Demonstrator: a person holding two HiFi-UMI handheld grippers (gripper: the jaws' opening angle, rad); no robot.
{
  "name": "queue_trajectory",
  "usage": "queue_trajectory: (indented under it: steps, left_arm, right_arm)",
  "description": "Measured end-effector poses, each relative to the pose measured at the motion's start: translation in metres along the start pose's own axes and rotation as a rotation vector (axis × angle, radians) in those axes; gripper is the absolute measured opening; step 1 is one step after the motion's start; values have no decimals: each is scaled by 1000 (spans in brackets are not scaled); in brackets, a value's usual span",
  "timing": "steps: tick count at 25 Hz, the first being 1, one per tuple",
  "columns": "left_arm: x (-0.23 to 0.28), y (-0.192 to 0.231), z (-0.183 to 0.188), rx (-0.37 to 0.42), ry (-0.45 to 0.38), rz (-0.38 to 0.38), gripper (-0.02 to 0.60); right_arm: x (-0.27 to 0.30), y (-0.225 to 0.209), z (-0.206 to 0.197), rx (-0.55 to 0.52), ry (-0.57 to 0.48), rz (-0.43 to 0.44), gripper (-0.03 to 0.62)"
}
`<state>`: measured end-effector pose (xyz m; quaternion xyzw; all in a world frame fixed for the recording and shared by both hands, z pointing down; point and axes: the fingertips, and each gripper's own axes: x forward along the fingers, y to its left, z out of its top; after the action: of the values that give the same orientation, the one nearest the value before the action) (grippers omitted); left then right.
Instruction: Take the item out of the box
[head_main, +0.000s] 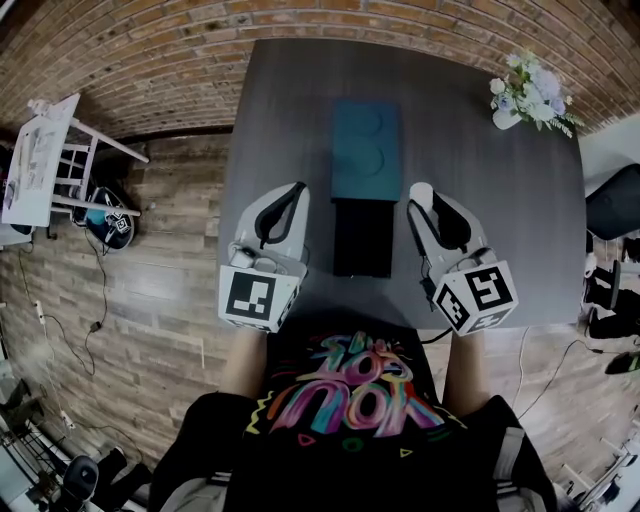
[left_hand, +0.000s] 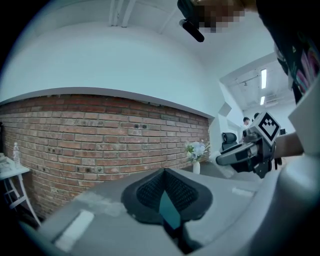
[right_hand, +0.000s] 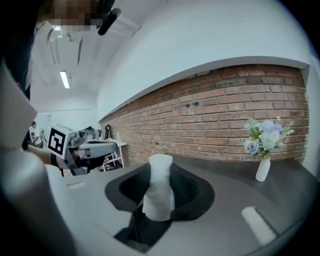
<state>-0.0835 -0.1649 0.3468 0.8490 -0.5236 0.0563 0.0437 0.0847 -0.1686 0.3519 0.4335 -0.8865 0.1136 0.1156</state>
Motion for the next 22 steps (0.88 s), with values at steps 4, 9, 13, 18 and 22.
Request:
queue_trajectory:
  steps: [4, 9, 13, 18, 22]
  left_arm:
    - [3, -3, 0, 4, 1, -4, 2]
    - [5, -5, 1, -6, -3, -7, 2]
    - [4, -5, 1, -13, -3, -6, 2]
    - [5, -1, 0, -16, -3, -2, 2]
    - [5, 0, -1, -14, 1, -3, 2]
  right_arm:
    - [-13, -12, 9, -11, -56, -39, 124]
    - [-29, -21, 12, -14, -110, -82, 124]
    - [-35, -22, 12, -13, -135, -102, 124]
    - [-32, -24, 8, 13, -126, -103, 124]
    - [-30, -24, 4, 34, -122, -101, 124]
